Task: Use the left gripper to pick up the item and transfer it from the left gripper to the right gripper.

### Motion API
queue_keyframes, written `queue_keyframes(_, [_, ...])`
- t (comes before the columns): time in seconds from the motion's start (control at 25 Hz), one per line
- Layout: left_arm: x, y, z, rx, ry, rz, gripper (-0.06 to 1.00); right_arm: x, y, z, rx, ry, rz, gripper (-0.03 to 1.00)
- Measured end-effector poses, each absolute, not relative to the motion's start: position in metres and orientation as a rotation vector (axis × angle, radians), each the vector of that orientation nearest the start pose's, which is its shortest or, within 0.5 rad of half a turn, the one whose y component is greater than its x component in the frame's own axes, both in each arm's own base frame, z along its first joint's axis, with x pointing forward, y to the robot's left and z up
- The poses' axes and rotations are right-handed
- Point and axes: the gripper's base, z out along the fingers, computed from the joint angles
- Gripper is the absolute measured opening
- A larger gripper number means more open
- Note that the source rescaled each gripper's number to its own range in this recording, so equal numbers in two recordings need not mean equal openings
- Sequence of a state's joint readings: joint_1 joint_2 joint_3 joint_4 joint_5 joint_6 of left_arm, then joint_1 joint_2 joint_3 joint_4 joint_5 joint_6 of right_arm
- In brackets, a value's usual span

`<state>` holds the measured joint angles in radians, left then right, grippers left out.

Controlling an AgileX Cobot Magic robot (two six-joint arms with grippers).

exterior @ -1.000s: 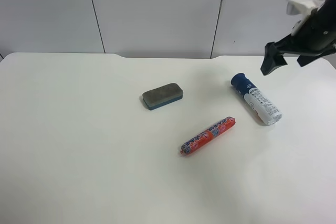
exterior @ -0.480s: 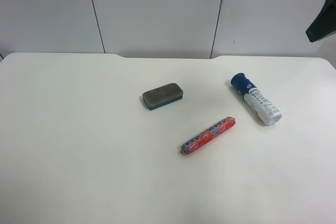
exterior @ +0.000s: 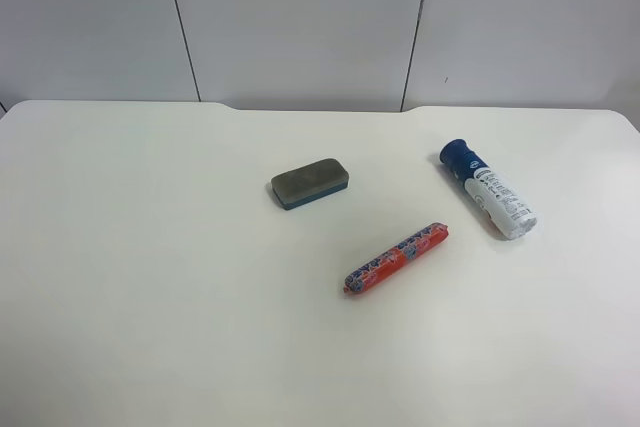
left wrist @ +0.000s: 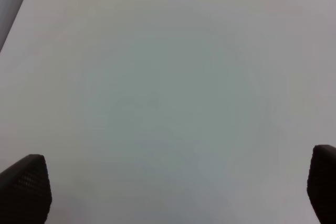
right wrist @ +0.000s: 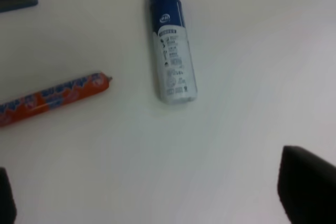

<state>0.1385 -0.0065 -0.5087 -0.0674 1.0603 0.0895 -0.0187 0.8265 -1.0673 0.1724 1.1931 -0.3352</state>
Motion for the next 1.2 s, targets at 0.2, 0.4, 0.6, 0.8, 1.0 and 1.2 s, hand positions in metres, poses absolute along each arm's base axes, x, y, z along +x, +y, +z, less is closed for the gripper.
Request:
queue_keyframes(0.2, [-0.006,-0.006,0.280,-0.046,2.027,0.064,1.00,0.093,0.013,0.366,-0.364,2.377,0.063,0.99])
queue_keyframes(0.4, [-0.006,-0.006,0.280,-0.046,2.027,0.064,1.00,0.066,0.013,0.344,-0.350,2.351,0.062,0.99])
queue_keyframes(0.6, [-0.006,-0.006,0.280,-0.046,2.027,0.064,1.00,0.045,0.014,0.320,-0.315,2.333,0.070,0.99])
queue_keyframes(0.8, [-0.006,-0.006,0.280,-0.046,2.027,0.064,1.00,0.028,0.015,0.293,-0.291,2.267,0.091,0.99])
queue_keyframes(1.0, [-0.006,-0.006,0.280,-0.046,2.027,0.064,1.00,0.011,0.017,0.282,-0.274,2.138,0.101,0.99])
queue_keyframes(1.2, [-0.006,-0.006,0.280,-0.046,2.027,0.064,1.00,-0.006,0.018,0.282,-0.271,2.026,0.094,0.99])
